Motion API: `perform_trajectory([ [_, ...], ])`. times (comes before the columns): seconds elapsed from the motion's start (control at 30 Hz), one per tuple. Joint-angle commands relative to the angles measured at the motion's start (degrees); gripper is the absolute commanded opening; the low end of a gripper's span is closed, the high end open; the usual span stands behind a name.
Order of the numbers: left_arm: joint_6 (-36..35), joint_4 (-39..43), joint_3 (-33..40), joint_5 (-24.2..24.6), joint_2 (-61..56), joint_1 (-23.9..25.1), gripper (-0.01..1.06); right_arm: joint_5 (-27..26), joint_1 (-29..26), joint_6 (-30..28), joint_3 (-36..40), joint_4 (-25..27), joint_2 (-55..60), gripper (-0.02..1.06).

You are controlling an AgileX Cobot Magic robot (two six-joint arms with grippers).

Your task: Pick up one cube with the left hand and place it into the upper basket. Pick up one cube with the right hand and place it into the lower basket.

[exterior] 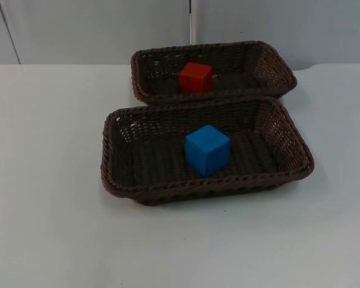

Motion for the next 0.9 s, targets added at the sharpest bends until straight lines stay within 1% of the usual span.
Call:
perform_trajectory([
  [0.0, -0.67, 2.22, 0.16, 0.70, -0.23, -0.16, 0.90, 1.50, -0.13, -0.50, 0.32, 0.17, -0.21, 0.89],
  [0.1, -1.08, 2.89, 0.75, 0.87, -0.23, -0.16, 0.90, 1.89, -0.13, -1.12, 1.22, 0.27, -0.21, 0.89],
  [0.33, -1.08, 3.00, 1.22, 1.46, -0.23, -0.16, 0.90, 1.24, -0.13, -1.54, 6.17, 0.66, -0.21, 0.89],
  [0.53, -1.08, 3.00, 1.38, 1.43, -0.23, -0.16, 0.90, 1.50, -0.13, -1.81, 6.54, 0.77, -0.21, 0.89],
  [0.6, -1.08, 3.00, 1.38, 1.43, -0.23, -0.16, 0.90, 2.12, -0.13, -1.81, 6.54, 0.89, -0.21, 0.89],
  [0.7, -1.08, 3.00, 1.38, 1.43, -0.23, -0.16, 0.90, 5.46, -0.13, -1.81, 8.04, 2.05, -0.21, 0.89],
  [0.87, -1.08, 3.00, 1.38, 1.43, -0.23, -0.16, 0.90, 5.46, -0.13, -2.07, 7.98, 2.33, -0.21, 0.89],
])
